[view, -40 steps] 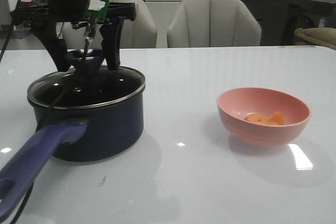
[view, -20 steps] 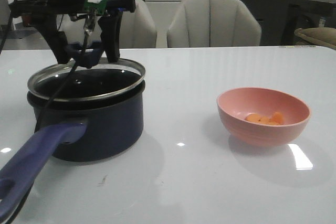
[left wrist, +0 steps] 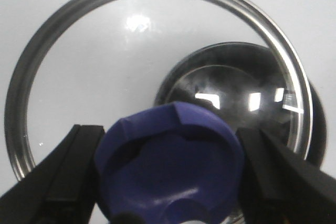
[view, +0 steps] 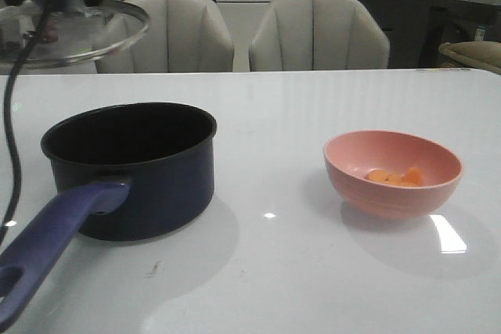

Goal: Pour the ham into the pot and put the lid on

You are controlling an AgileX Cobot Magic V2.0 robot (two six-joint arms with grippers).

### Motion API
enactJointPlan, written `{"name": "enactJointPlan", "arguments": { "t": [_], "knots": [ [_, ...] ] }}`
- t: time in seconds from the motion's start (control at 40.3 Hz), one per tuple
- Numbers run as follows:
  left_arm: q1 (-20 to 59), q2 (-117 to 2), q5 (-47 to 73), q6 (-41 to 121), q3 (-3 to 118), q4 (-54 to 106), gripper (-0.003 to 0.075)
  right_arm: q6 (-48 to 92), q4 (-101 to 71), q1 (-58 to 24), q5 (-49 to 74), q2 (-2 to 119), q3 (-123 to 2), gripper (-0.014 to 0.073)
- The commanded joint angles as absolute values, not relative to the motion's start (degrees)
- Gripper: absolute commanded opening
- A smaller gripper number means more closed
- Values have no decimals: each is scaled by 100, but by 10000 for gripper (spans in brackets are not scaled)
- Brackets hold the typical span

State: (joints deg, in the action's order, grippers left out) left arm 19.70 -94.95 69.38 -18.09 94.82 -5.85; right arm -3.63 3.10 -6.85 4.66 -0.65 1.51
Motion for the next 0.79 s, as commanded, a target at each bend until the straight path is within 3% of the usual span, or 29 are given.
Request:
{"name": "enactJointPlan", "arguments": {
  "t": [0.0, 0.397, 0.77],
  "knots": [
    [1557, -8910, 6715, -1547, 9329, -753, 362, -353, 357, -678, 0, -178, 126, 161],
    [-663, -7996, 5401, -46, 7096, 291, 362, -353, 357, -678, 0, -178, 126, 161],
    [-787, -8553, 4373, 463, 5937, 724, 362, -353, 357, -678, 0, -178, 126, 161]
  ]
}}
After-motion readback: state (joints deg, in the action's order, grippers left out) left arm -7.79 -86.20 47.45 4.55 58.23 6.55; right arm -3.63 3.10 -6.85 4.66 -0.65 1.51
